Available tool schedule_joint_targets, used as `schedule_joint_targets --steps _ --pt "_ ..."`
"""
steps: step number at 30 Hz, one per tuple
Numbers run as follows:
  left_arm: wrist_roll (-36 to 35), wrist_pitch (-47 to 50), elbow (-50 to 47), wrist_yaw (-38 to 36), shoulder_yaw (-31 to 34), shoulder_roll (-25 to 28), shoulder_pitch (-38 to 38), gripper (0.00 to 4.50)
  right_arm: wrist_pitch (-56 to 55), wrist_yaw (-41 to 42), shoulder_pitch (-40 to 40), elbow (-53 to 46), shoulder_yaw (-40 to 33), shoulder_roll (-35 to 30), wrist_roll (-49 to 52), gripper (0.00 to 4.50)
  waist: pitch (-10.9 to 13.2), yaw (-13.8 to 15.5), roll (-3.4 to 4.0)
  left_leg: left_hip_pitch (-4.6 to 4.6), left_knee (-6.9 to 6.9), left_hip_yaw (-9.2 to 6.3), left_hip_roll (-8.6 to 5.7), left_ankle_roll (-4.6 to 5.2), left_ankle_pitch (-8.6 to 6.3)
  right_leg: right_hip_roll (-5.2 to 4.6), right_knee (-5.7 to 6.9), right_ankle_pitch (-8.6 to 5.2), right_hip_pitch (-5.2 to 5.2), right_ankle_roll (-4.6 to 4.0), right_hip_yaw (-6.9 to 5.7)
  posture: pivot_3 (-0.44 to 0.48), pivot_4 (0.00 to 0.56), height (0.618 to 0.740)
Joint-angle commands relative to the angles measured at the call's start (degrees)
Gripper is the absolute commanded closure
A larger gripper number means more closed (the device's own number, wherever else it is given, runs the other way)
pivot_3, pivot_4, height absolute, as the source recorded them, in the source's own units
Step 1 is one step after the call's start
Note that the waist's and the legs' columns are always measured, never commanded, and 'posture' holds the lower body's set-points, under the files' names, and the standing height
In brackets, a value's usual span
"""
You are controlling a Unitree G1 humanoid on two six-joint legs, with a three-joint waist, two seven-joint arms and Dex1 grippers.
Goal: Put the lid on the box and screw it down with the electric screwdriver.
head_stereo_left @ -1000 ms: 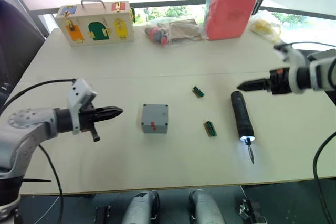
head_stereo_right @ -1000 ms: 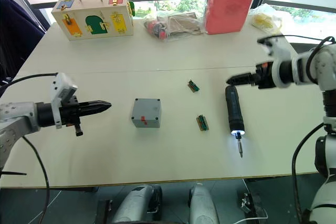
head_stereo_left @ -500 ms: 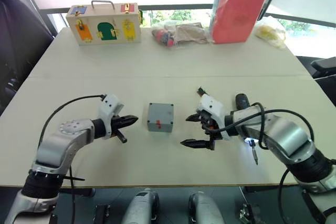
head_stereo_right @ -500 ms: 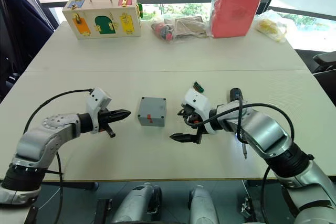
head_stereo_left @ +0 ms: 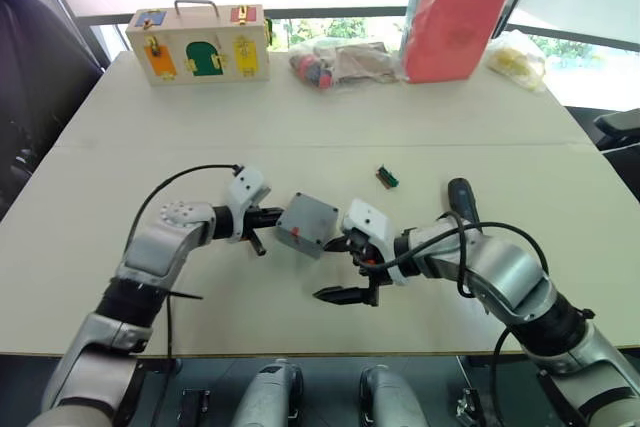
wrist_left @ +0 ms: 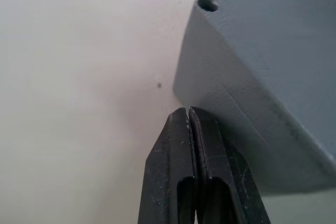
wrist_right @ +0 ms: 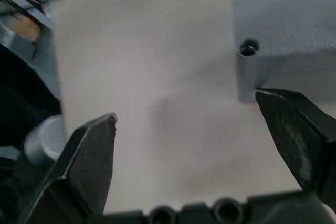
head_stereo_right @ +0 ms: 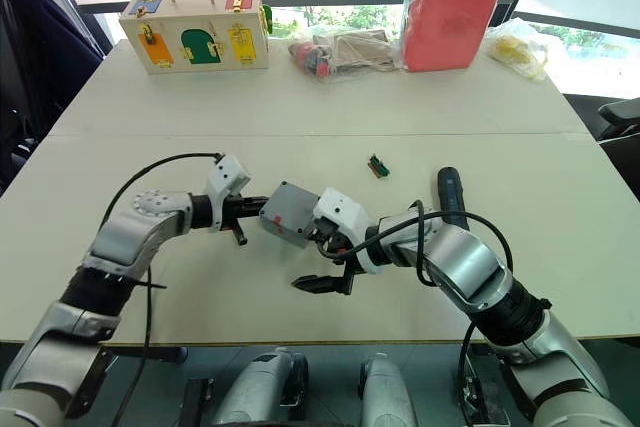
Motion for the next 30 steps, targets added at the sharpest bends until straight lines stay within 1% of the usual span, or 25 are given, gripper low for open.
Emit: schedule_joint_targets --steps 1,3,5,7,9,10,13,16,19,21,25,30 --pt "3.1 -3.8 3.6 -0.6 0.3 0.4 -2.0 4.5 2.6 -1.0 -0.5 -4.2 -2.3 -0.4 1.4 0.04 0.0 0.0 0.0 0.0 0.0 0.0 0.01 0.0 0.0 0.01 0.03 0.0 0.0 0.0 0.0 0.0 0.15 0.74" --pt "3.6 -3.6 3.5 -0.4 1.5 1.4 -1.5 4.5 3.9 -1.3 -0.4 -5.6 -4.3 -1.6 2.1 0.04 0.0 -0.1 0.0 0.0 0.0 0.0 0.02 0.01 0.0 0.01 0.04 0.0 0.0 0.0 0.0 0.0 0.15 0.74" --pt "3.8 -2.5 1.1 -0.7 2.7 3.9 0.5 4.5 3.7 -0.5 0.0 -6.1 -6.2 -4.5 2.1 0.04 0.0 -0.1 -0.01 0.0 0.0 0.0 0.02 0.02 -0.01 0.01 0.04 0.0 -0.01 0.0 0.0 0.0 0.15 0.74" --pt "3.2 -0.4 -3.9 -1.6 4.2 7.5 4.5 4.5 0.7 0.0 0.0 -4.0 -6.8 -7.4 -0.4 0.04 0.0 -0.3 -0.01 0.0 0.0 0.0 0.02 0.04 -0.02 0.01 0.03 0.0 -0.01 0.01 0.02 0.0 0.15 0.74" --pt "0.6 2.4 -10.1 -3.2 5.6 10.0 8.7 4.5 -4.0 0.2 -0.7 0.6 -5.7 -8.5 -3.6 0.04 0.0 -0.6 -0.02 0.01 -0.01 0.01 0.04 0.06 -0.04 0.01 0.03 0.0 -0.02 0.0 0.05 0.0 0.15 0.74" --pt "-1.7 3.8 -14.3 -4.1 6.6 10.7 11.5 4.5 -7.0 0.5 -1.5 4.1 -4.6 -8.1 -5.5 0.04 0.0 -0.8 -0.01 0.02 -0.01 0.01 0.04 0.06 -0.04 0.01 0.0 -0.01 -0.03 0.0 0.05 0.0 0.15 0.74" --pt "-6.2 7.8 -22.4 -4.6 8.9 11.2 16.7 4.5 -14.8 2.5 -3.0 11.4 -2.6 -6.4 -9.3 0.04 0.0 -1.2 0.01 0.02 -0.02 0.03 0.04 0.05 -0.04 -0.02 -0.04 -0.02 -0.06 0.0 0.09 0.0 0.15 0.74" --pt "-7.5 10.7 -26.5 -2.1 9.3 10.0 19.4 4.5 -21.3 5.2 -4.8 17.7 -0.6 -4.4 -12.4 0.04 0.0 -0.9 0.0 0.0 -0.01 0.02 0.03 0.04 -0.04 -0.04 -0.04 -0.02 -0.06 0.0 0.09 0.0 0.15 0.74" --pt "-7.7 11.9 -28.2 0.2 8.4 8.4 20.1 4.5 -25.7 7.9 -6.2 21.6 0.8 -2.7 -14.3 0.04 0.0 -0.6 0.0 0.01 0.01 0.03 0.02 0.04 -0.03 -0.03 -0.03 -0.02 -0.05 0.0 0.09 0.0 0.15 0.74" --pt "-7.6 12.3 -28.3 1.4 7.8 7.1 19.5 4.5 -27.2 10.0 -6.5 22.5 1.2 -1.5 -14.5 0.04 0.0 -0.4 0.0 0.01 0.01 0.04 0.02 0.04 -0.03 -0.03 -0.03 -0.02 -0.05 0.0 0.09 0.0 0.15 0.74" --pt "-5.1 10.4 -24.4 3.2 6.1 5.0 16.2 4.5 -25.9 13.1 -5.1 19.1 1.4 -0.4 -13.4 0.04 0.0 0.1 0.0 0.01 0.03 0.04 0.02 0.03 -0.02 -0.01 -0.01 -0.02 -0.02 0.01 0.07 0.0 0.15 0.74" --pt "-3.8 8.1 -20.3 3.1 5.7 3.9 13.2 4.5 -21.7 13.8 -2.4 13.2 0.5 -1.4 -12.8 0.04 0.0 0.0 -0.01 0.02 0.05 0.03 0.01 0.03 -0.02 0.0 0.03 -0.01 -0.01 0.01 0.07 0.0 0.15 0.74"
